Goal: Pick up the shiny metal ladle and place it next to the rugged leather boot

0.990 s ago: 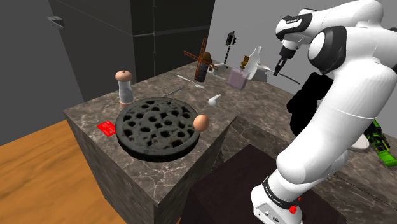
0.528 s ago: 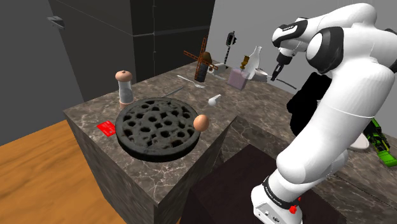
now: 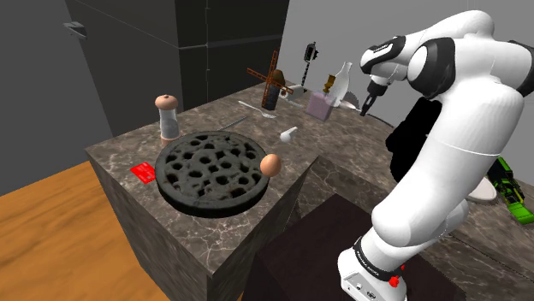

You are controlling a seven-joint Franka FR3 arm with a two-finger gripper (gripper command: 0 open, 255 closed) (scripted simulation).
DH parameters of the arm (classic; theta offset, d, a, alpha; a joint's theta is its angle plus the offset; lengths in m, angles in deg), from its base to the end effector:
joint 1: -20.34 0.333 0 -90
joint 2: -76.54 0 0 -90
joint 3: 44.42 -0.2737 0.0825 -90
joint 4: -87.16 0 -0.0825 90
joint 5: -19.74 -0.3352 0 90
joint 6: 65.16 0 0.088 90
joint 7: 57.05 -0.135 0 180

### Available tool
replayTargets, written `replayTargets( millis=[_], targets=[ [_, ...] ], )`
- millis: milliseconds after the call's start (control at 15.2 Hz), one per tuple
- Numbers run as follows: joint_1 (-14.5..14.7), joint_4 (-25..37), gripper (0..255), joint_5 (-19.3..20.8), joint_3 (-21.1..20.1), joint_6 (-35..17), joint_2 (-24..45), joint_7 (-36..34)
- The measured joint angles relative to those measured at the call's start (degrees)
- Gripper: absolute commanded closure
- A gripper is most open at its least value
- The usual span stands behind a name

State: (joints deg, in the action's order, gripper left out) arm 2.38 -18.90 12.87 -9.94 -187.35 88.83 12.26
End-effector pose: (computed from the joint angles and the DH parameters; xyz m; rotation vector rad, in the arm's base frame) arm 0.3629 -0.4377 0.3875 3.0157 0.3835 0.0589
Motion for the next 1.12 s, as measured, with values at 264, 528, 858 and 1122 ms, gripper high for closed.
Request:
replayTargets(
  millis=[264,528,858,1122],
  targets=[
    [-0.2,-2.2,255,-0.9,-0.3,-3.1,1.1,0.6],
    [-0.6,-3.3,255,-2.1,-0.7,-5.5,2.7,1.3],
    [-1.1,-4.7,255,-3.8,-1.3,-8.6,4.7,2.4],
    [-1.4,-6.0,255,-4.6,-1.7,-10.6,5.6,2.9]
  ],
)
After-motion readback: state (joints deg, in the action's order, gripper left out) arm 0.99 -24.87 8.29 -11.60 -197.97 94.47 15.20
